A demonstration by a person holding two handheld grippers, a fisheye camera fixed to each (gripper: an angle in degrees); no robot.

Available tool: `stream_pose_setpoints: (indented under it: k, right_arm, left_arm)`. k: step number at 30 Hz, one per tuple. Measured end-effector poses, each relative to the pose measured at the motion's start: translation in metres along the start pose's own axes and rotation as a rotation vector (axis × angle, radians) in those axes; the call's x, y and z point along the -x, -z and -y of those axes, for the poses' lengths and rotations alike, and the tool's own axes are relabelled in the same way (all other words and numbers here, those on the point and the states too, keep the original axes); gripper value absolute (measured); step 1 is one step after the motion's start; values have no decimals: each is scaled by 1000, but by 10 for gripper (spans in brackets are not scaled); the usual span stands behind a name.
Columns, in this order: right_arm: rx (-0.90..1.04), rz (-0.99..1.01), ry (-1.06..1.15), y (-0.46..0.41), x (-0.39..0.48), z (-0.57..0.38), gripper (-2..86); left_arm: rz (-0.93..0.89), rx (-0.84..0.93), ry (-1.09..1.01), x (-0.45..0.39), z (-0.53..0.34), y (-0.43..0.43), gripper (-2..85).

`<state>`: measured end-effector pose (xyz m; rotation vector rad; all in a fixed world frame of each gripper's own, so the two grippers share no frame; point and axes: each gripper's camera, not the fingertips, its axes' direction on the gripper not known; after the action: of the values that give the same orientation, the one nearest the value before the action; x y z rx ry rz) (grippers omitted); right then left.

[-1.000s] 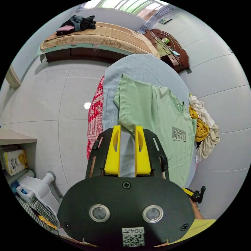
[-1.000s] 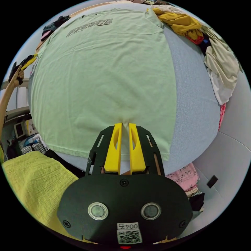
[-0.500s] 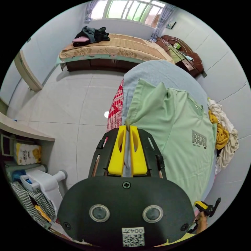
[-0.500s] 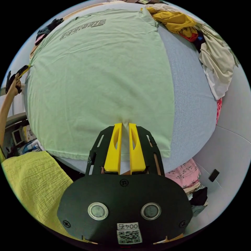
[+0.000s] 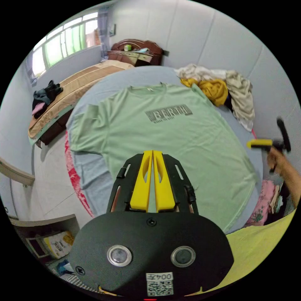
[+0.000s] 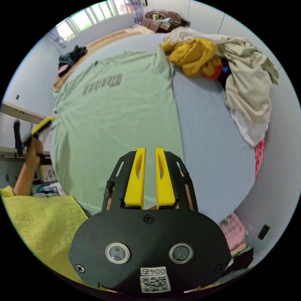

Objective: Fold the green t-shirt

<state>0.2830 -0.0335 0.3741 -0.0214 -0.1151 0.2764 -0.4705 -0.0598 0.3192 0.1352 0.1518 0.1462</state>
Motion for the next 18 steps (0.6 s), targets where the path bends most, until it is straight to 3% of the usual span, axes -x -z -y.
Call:
stream_pose_setpoints:
  k: [6, 10, 14, 18]
  right_arm:
    - [-147, 96, 54, -7, -72, 133, 70]
    - [-100, 196, 18, -51, -129, 193, 73]
    - [-15, 50, -118, -87, -200, 205, 69]
    - [-132, 217, -196, -79, -264, 171, 58]
  left_arm:
    - [-10, 120, 8, -52, 11, -34, 3]
    - [8, 179, 34, -66, 16, -52, 2]
    - [-12, 168, 104, -72, 23, -57, 2]
    - [15, 172, 80, -84, 30, -62, 2]
